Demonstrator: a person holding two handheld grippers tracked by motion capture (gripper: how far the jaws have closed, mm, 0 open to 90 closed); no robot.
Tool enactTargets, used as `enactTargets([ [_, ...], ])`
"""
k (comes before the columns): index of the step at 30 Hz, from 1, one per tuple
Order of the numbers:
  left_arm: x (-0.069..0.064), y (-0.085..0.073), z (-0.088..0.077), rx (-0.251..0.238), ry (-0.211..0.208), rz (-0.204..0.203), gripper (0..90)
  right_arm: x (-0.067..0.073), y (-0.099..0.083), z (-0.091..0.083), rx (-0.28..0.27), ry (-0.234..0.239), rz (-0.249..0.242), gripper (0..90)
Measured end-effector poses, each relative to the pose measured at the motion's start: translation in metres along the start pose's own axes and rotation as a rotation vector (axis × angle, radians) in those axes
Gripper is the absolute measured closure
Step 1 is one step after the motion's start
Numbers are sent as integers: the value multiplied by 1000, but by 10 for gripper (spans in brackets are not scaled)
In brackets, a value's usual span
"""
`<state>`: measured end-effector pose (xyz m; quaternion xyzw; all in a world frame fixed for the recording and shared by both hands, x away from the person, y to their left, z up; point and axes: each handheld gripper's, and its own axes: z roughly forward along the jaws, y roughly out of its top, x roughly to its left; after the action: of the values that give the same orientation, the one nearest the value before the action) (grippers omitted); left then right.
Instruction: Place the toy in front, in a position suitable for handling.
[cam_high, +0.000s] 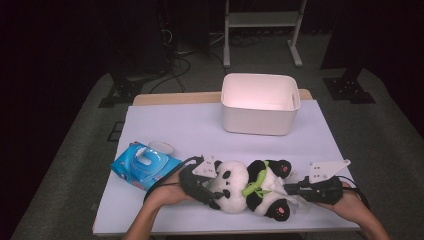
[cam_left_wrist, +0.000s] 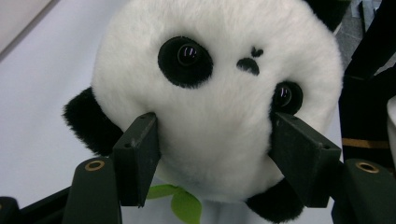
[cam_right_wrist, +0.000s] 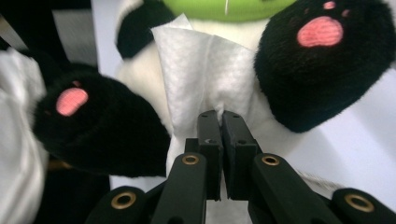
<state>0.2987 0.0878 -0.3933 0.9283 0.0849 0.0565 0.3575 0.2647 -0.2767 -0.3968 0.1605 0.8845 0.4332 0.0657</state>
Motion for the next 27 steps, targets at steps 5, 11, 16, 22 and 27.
enactTargets([
  [5,-2,2,1,3,2,-1,337,7,23,5,-30,22,-65,863],
  [11,-7,6,6,-6,-12,17,337,14,68,19,-21,37,-187,864],
  [16,-12,11,10,-6,-13,34,336,15,96,40,53,40,-258,863],
  [22,-12,9,10,-17,-11,27,336,12,93,53,141,39,-261,864],
  [27,-15,13,12,-21,-11,33,337,11,81,44,135,34,-224,865],
])
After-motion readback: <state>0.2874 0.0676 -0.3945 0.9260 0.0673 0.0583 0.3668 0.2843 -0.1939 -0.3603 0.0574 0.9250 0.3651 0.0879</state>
